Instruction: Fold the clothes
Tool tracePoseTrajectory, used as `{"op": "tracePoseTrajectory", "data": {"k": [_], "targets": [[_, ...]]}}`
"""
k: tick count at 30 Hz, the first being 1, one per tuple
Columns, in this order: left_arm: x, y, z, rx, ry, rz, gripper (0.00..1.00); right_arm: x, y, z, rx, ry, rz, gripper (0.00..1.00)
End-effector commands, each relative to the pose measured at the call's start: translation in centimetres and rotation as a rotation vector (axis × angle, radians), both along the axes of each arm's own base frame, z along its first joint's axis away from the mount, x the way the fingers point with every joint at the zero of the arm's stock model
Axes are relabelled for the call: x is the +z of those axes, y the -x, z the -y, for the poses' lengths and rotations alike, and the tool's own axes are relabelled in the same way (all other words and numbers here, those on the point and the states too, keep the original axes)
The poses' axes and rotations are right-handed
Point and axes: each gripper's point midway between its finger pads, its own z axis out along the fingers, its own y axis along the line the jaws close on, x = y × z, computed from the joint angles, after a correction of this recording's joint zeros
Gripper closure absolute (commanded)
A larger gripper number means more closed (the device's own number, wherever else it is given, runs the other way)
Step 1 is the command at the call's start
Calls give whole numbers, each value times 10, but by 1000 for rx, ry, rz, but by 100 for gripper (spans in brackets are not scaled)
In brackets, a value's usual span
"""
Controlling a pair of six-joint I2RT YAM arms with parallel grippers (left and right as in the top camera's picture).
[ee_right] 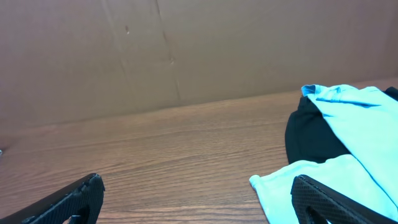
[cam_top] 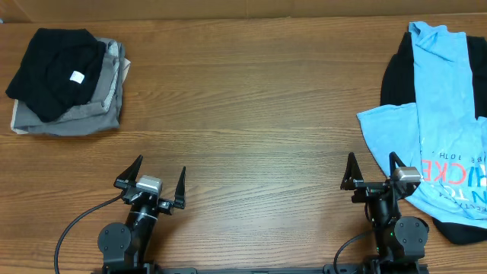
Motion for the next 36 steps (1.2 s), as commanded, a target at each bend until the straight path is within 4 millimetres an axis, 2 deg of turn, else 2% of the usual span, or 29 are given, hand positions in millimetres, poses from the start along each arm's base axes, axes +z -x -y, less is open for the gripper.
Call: {"op": "tracePoseTrajectory", "data": {"k": [1,15,25,36], "targets": [[1,0,-1,5,-21,12,0,-2,0,2,-13,0,4,0],[1,0,-2,9,-21,12,0,0,0,2,-13,0,12,0],[14,-1,-4,22,-7,63,0,24,1,2,-12,-3,109,0],[15,-2,-8,48,-8,66,0,25,1,2,-12,-3,114,0]]}}
